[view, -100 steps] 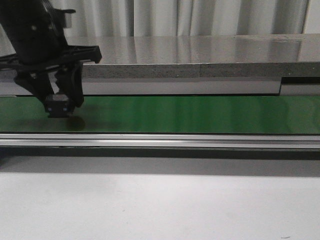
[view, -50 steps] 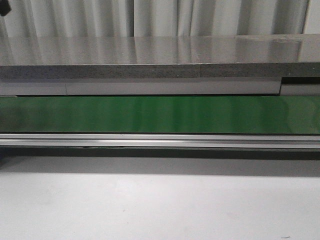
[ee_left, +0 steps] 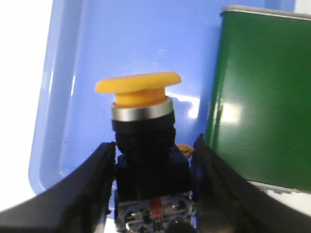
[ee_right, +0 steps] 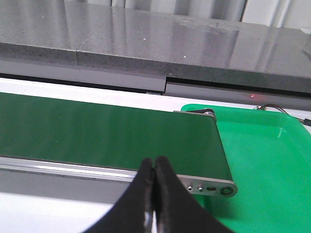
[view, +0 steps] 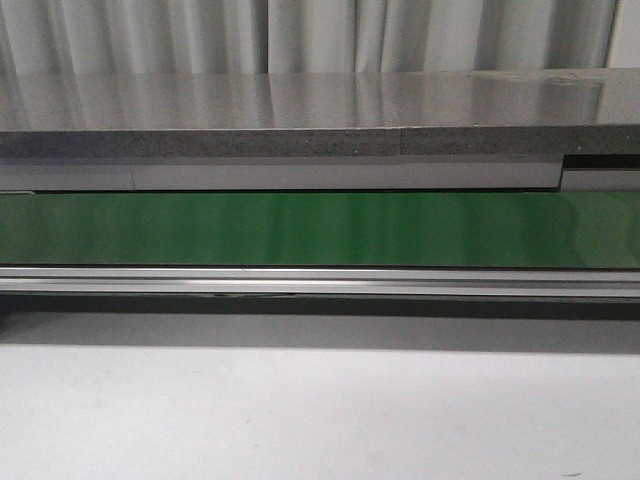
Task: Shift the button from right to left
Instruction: 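Lift the button off the belt with the left gripper, then lower the button into the blue tray and open the left gripper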
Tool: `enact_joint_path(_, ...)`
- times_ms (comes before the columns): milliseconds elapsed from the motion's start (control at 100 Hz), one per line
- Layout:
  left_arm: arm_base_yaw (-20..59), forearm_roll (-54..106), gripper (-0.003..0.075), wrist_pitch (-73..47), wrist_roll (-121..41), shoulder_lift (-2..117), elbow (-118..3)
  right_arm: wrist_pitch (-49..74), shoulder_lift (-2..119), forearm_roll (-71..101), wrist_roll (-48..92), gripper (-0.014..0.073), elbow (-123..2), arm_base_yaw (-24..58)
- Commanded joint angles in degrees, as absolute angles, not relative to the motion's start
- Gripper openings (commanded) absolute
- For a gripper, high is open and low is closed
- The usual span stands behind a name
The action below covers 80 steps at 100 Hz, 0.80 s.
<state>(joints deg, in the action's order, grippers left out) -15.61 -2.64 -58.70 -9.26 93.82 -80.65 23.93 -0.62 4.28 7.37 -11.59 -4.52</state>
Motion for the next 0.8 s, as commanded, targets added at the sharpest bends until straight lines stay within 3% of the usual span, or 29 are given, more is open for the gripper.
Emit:
enact_joint_path(0, -16.7, -2.4, 0.0151, -56.5, -10.0, 93.5, -81.9, 19.1, -1.4, 3.8, 7.8, -0.0061, -13.0, -4.5)
enact_joint_path(790, -17.4, -3.6, 0.0172, -53.0, -10.7, 110.4, -81.8, 19.1, -1.4, 3.8, 7.8, -0.0061, -13.0, -4.5)
